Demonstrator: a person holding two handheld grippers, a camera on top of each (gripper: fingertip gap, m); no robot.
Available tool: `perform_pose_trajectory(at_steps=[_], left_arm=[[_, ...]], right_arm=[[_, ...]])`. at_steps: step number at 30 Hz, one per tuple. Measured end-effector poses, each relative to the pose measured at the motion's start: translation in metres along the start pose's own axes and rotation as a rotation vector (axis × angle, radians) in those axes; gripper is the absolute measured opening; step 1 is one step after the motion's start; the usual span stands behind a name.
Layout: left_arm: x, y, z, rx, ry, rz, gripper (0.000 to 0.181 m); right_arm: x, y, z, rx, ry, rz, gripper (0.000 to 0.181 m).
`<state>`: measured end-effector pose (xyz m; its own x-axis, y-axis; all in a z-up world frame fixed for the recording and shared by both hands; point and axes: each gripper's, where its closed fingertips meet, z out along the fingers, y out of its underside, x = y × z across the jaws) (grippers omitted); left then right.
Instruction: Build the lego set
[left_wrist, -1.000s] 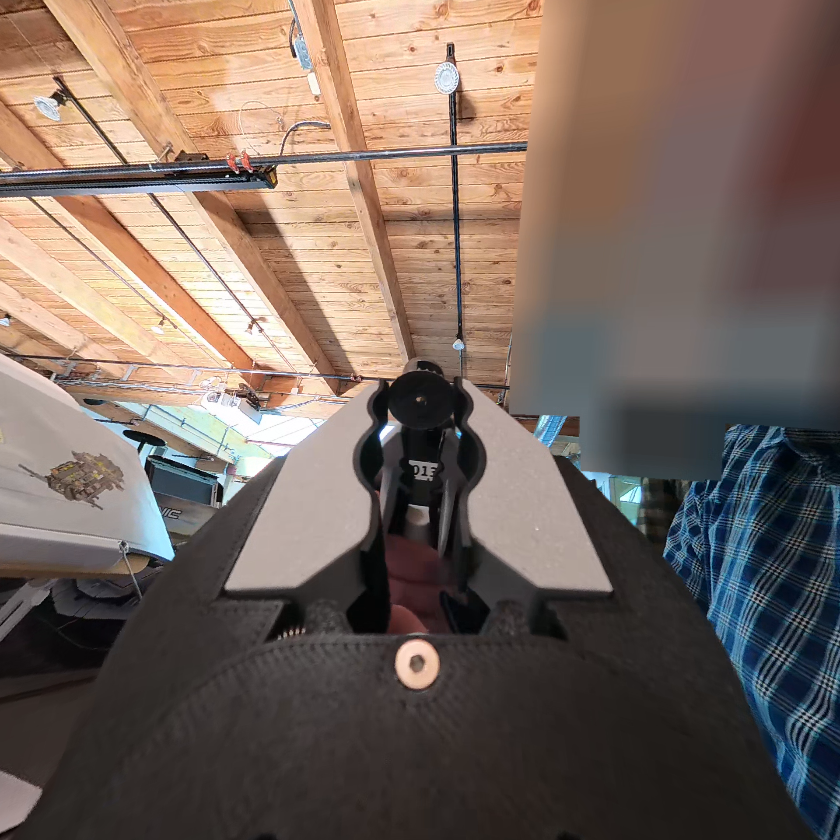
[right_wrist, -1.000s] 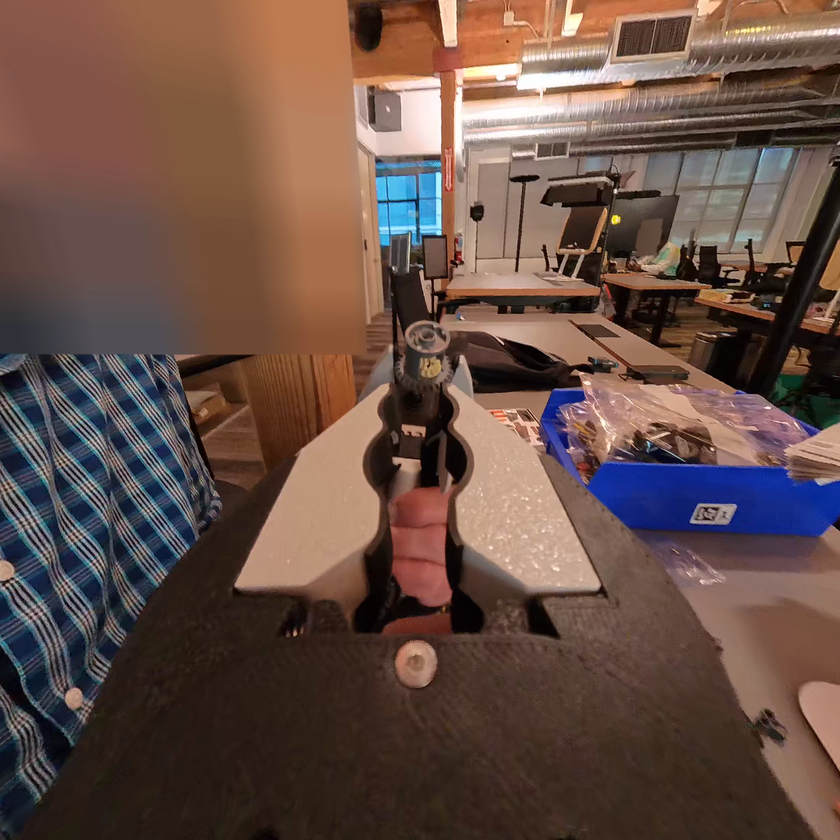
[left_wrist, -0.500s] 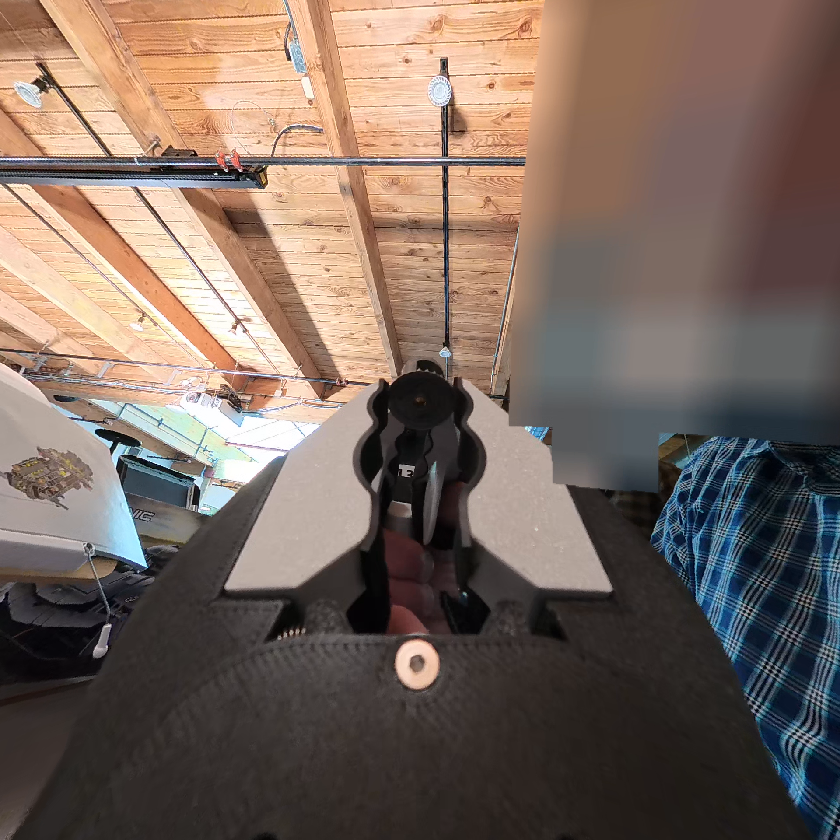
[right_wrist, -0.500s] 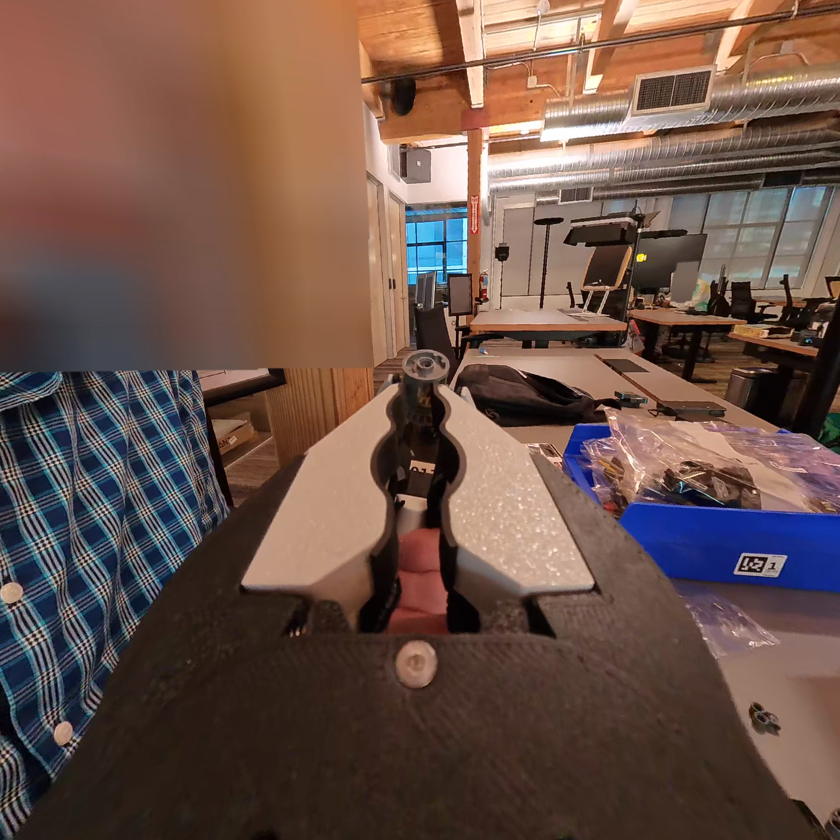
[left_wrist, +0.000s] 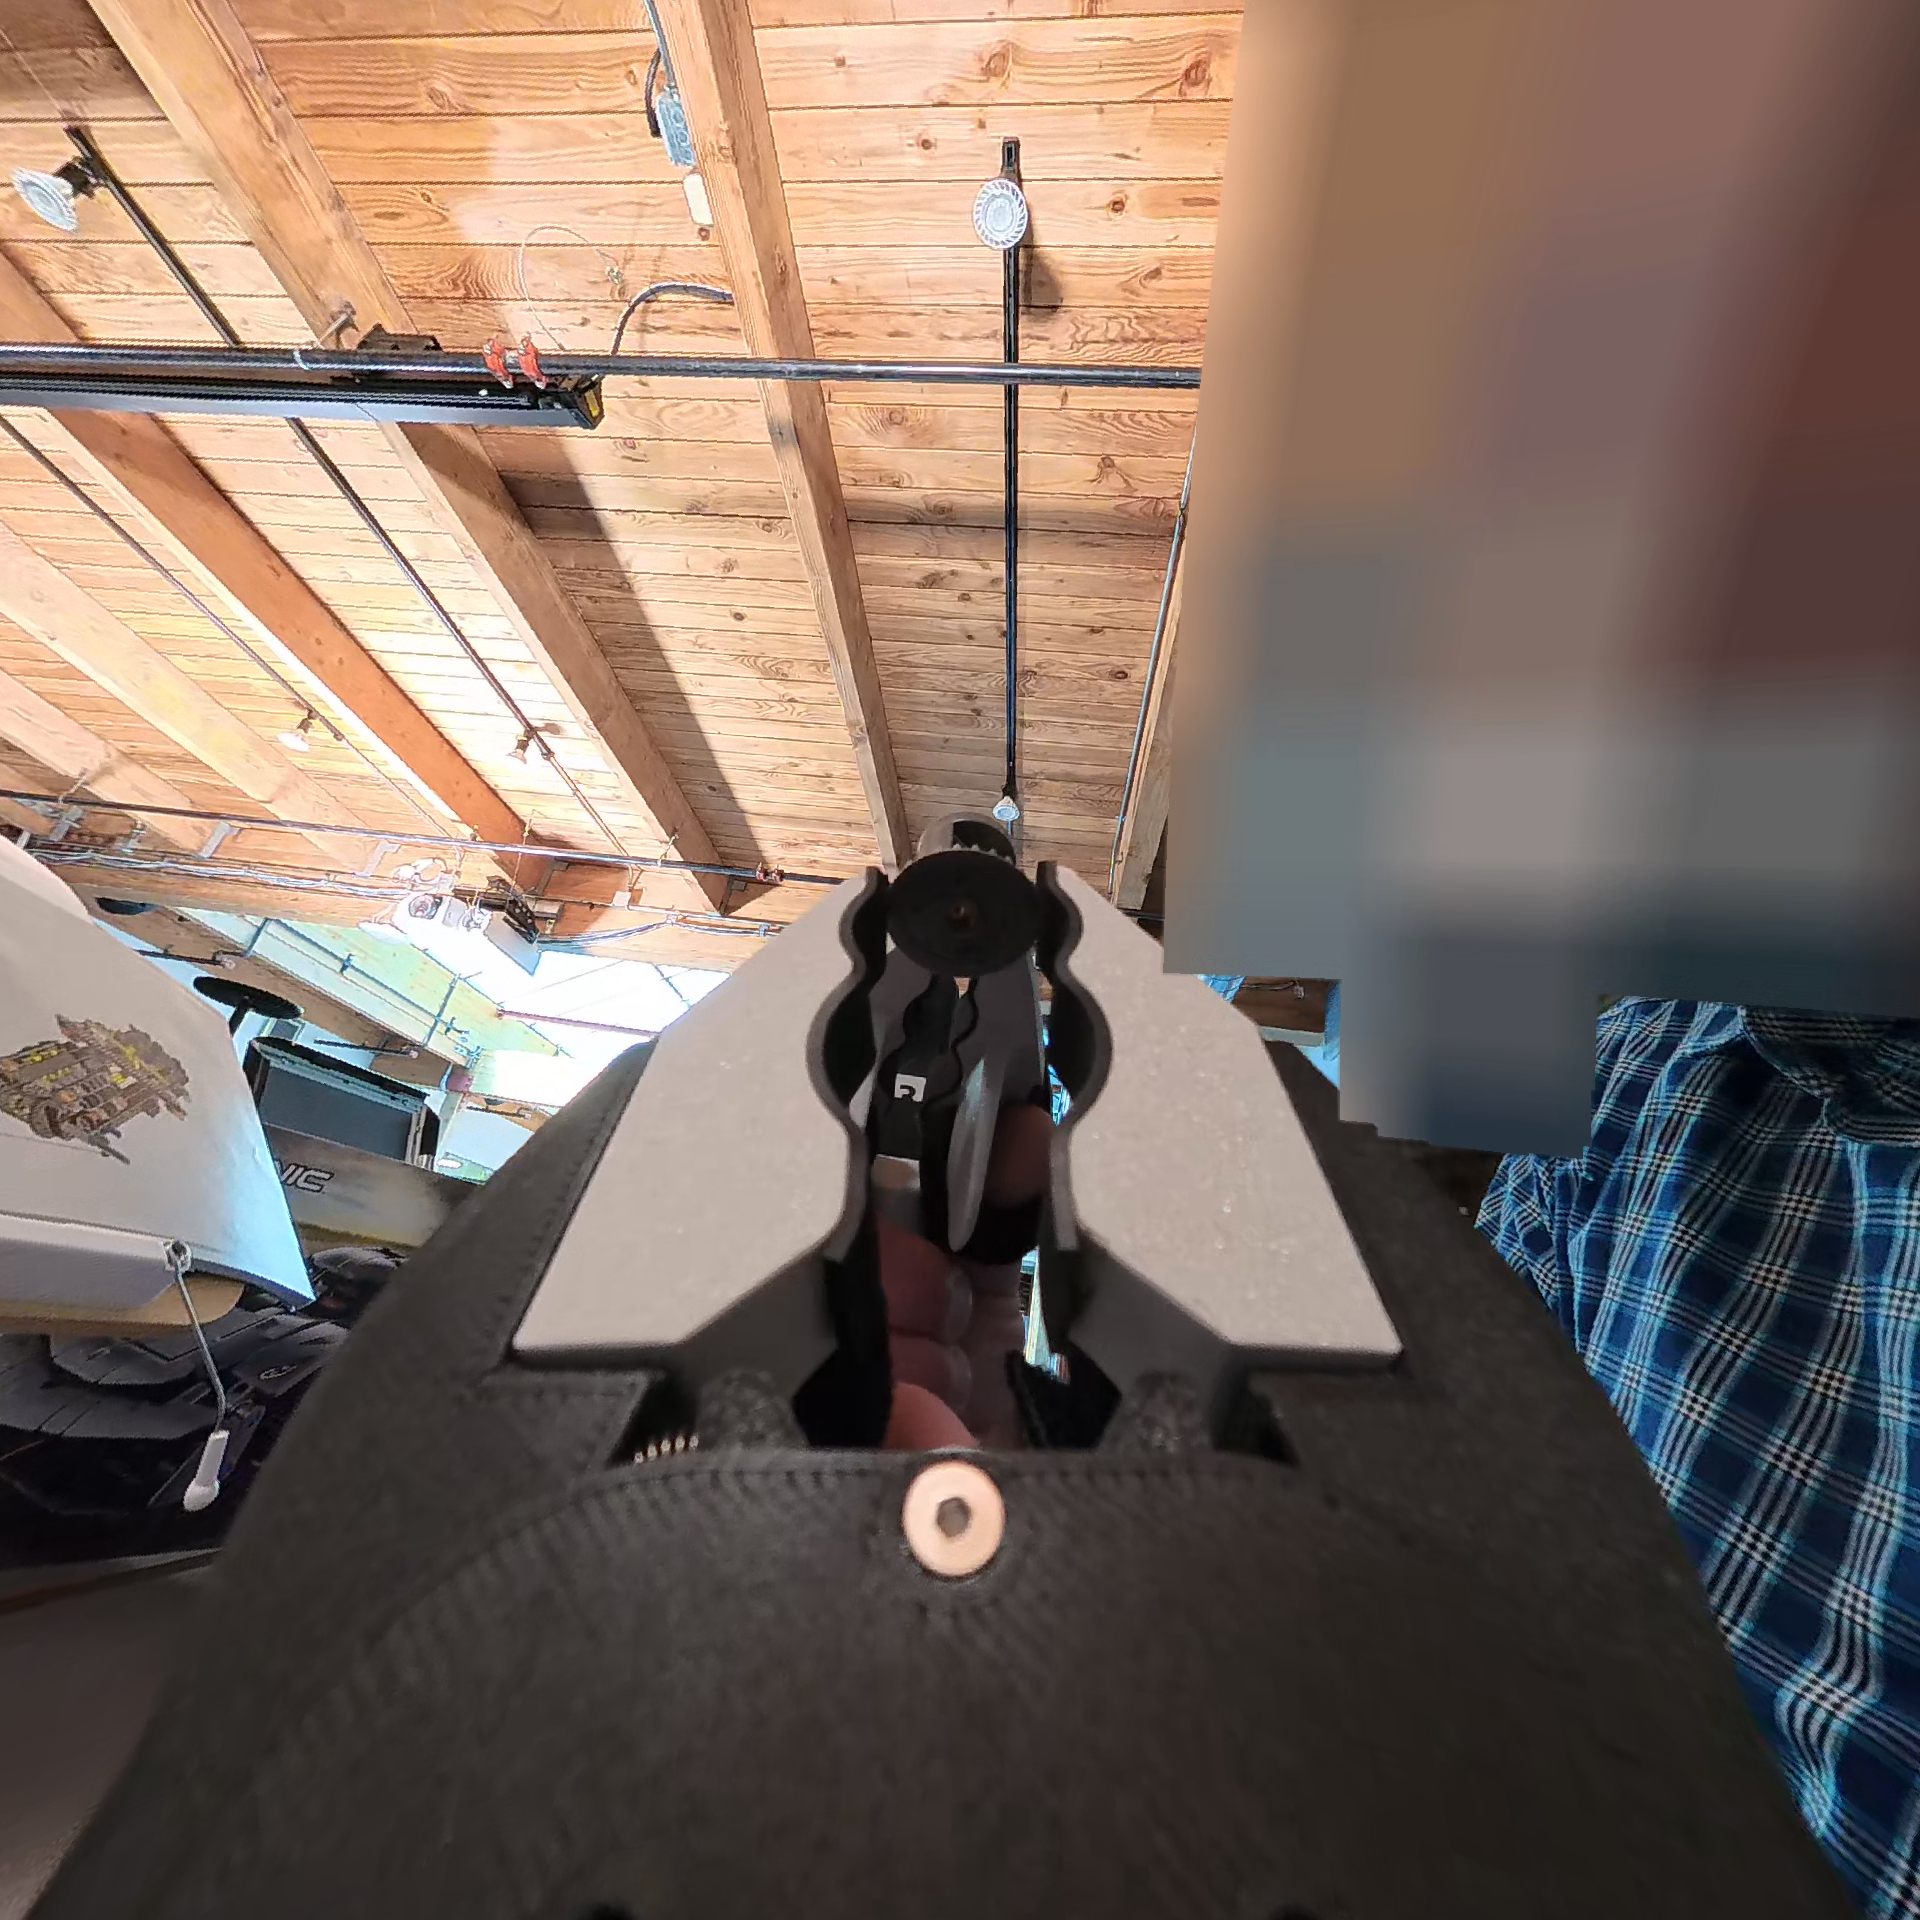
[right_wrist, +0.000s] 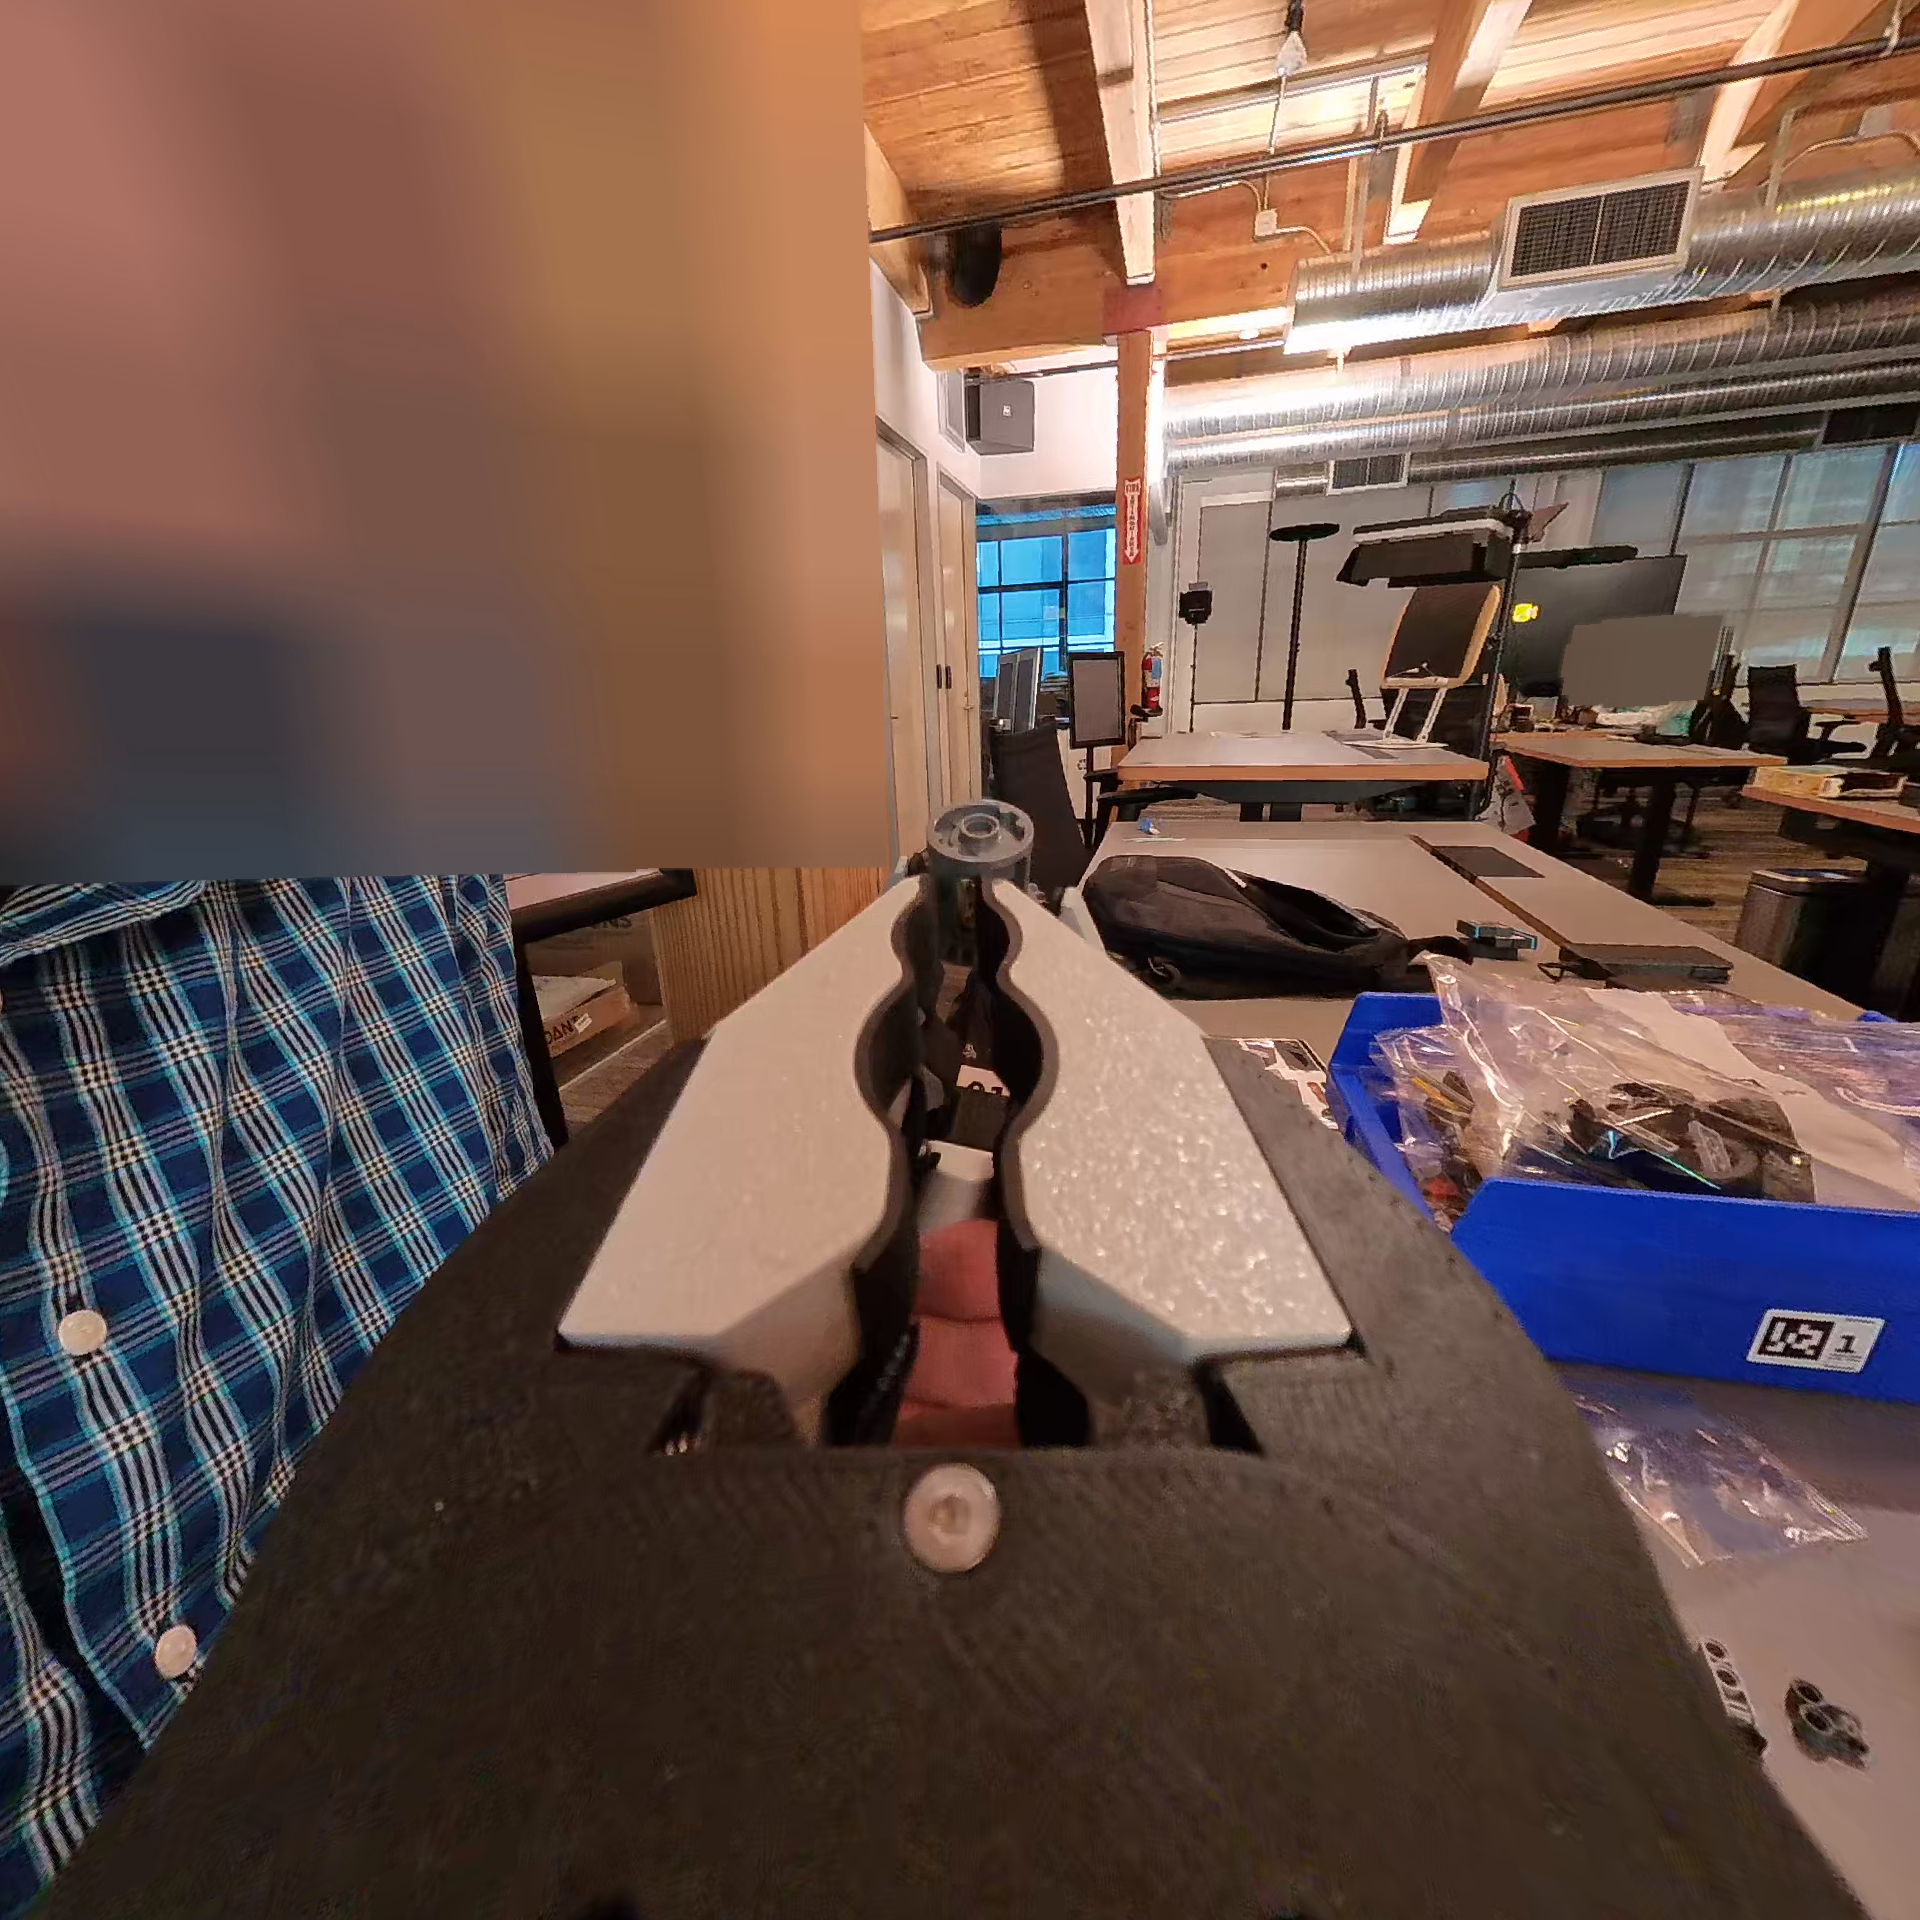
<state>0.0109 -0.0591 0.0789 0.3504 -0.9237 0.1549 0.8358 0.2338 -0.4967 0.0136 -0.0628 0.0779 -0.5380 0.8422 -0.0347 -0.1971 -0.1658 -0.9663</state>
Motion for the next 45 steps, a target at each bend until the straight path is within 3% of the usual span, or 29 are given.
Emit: perform_pose_trajectory(at_steps=[22,28,45], left_arm=[[0.003,0.001,0.008,0.001,0.006,0.026,0.026],[0.005,0.0,0.011,0.031,0.031,-0.008,0.025],[0.007,0.001,0.012,0.023,0.02,-0.003,0.026]], right_arm=[[-0.002,-0.007,-0.003,-0.02,0.026,-0.041,0.006],[-0.002,-0.008,-0.002,-0.052,0.033,-0.039,0.014],[-0.005,-0.007,-0.003,-0.048,0.029,-0.039,0.009]])
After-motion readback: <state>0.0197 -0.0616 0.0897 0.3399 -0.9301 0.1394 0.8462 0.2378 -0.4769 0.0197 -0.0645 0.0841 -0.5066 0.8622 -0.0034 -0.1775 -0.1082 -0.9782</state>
